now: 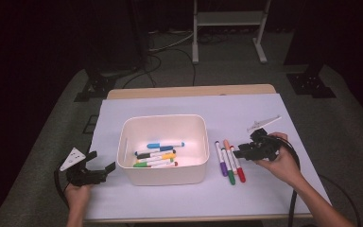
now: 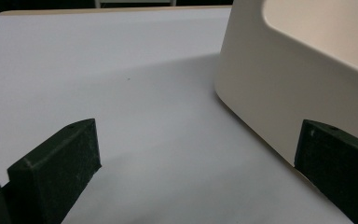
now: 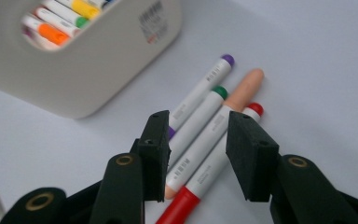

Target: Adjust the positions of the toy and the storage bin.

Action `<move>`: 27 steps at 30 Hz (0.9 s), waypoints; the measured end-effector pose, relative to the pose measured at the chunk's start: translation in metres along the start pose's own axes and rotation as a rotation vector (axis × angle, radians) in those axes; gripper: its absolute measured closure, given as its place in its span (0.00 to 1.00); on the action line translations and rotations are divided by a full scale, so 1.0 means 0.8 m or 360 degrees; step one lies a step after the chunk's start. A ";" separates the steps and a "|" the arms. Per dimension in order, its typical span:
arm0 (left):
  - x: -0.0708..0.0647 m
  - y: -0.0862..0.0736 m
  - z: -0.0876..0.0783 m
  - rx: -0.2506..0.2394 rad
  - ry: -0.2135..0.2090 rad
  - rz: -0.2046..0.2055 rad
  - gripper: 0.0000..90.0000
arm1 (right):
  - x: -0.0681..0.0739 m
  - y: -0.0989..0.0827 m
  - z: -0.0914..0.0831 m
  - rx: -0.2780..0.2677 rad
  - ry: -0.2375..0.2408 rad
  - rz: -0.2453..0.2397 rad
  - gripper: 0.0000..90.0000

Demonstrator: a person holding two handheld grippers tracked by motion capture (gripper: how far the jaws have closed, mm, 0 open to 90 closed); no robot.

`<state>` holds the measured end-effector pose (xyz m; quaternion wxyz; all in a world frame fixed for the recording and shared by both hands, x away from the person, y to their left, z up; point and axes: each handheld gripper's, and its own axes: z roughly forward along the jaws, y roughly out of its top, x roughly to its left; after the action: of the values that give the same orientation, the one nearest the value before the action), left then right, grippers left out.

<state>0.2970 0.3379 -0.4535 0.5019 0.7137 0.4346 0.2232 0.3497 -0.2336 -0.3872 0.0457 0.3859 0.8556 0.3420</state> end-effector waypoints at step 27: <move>0.000 0.000 0.000 -0.0003 -0.0001 0.0002 0.00 | -0.032 -0.048 0.035 0.0137 -0.0306 0.0177 0.81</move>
<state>0.2969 0.3380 -0.4534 0.5025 0.7136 0.4338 0.2239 0.3526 -0.2542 -0.4370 0.0919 0.4653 0.8385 0.2683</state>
